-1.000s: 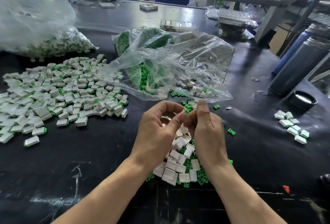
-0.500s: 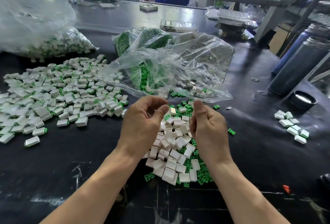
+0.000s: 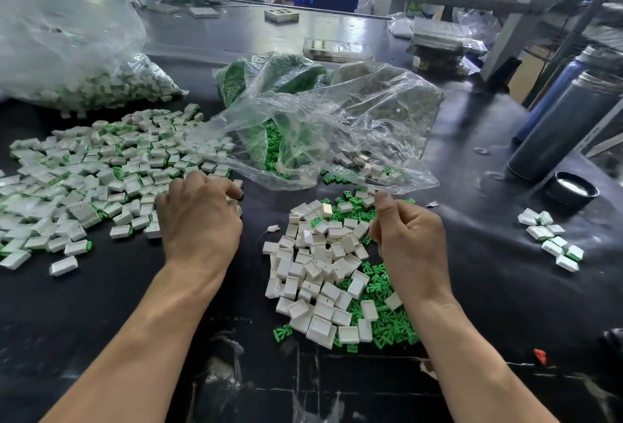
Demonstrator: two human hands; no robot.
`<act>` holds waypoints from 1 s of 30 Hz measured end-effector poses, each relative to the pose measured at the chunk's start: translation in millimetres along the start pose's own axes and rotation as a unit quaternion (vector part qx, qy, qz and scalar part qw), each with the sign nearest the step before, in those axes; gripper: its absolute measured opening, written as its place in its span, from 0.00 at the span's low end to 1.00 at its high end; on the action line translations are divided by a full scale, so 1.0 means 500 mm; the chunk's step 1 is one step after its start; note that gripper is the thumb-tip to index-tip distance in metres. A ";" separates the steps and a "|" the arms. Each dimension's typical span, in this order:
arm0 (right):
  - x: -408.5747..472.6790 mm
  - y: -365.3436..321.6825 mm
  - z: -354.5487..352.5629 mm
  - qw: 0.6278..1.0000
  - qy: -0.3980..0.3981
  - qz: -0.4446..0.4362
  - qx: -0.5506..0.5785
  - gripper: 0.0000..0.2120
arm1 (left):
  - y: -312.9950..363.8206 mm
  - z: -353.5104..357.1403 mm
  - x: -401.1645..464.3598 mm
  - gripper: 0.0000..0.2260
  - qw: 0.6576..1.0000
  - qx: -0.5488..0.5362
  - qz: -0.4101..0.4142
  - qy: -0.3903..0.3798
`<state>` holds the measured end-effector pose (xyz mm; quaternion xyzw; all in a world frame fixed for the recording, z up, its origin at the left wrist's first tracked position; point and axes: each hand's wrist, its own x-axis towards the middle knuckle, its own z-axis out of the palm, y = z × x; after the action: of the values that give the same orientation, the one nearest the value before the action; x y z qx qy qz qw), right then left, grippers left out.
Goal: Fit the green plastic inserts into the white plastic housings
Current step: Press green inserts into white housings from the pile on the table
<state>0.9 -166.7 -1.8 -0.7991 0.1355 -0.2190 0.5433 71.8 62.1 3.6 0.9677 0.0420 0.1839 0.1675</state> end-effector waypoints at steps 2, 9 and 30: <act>0.010 0.004 -0.012 0.999 0.006 0.009 -0.049 0.25 | 0.003 0.002 -0.002 0.11 1.000 -0.004 0.006 0.006; 0.039 0.014 -0.049 0.974 -0.016 0.036 -0.223 0.09 | 0.040 0.018 -0.040 0.06 0.983 -0.131 0.106 -0.076; 0.051 0.007 -0.057 0.926 -0.089 0.081 -0.358 0.18 | 0.072 0.042 -0.059 0.06 0.964 -0.197 0.138 -0.115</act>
<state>8.7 -202.6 9.1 -0.9430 0.2205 -0.0387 0.2463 53.0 17.4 -12.7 0.9266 -0.1489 0.0972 0.3313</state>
